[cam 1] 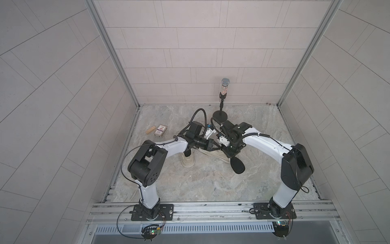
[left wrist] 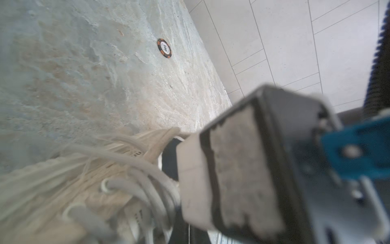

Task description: Insert the insole into the shoe

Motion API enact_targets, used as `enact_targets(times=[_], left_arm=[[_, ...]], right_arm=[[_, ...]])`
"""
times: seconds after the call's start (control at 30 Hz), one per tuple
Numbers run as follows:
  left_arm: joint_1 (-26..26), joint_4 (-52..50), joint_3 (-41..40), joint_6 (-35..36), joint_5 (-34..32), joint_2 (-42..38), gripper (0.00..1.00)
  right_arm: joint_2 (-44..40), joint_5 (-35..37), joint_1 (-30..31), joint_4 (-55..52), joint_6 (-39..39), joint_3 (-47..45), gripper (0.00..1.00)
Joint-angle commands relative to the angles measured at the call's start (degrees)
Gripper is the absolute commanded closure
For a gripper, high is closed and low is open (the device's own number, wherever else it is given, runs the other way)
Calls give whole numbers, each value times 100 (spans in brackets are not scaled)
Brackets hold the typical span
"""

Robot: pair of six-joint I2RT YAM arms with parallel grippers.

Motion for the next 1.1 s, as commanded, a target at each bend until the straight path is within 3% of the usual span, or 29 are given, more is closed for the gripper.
enact_targets(times=[0.0,0.17,0.3,0.63,0.77,1.07], left_arm=[[-127,737,-56,-256,631,-177,100],[-123,474,-51,-7,650,-168,100],[-82,-769,143,919,357,-196,100],[120,-1974,383,1799,144,-335,100],[153,-2112,482,1880,196,-331,100],[154,-2050,499,2060,107,-540,100]], right_arm=[[-203,-53,17,845,-218,-42,81],[-136,7,17,988,-515,-55,79],[-134,402,5,806,-967,67,78],[-511,717,30,67,-2121,-209,74],[-586,972,57,-130,-2237,-144,73],[-574,818,354,-617,-2286,-145,73]])
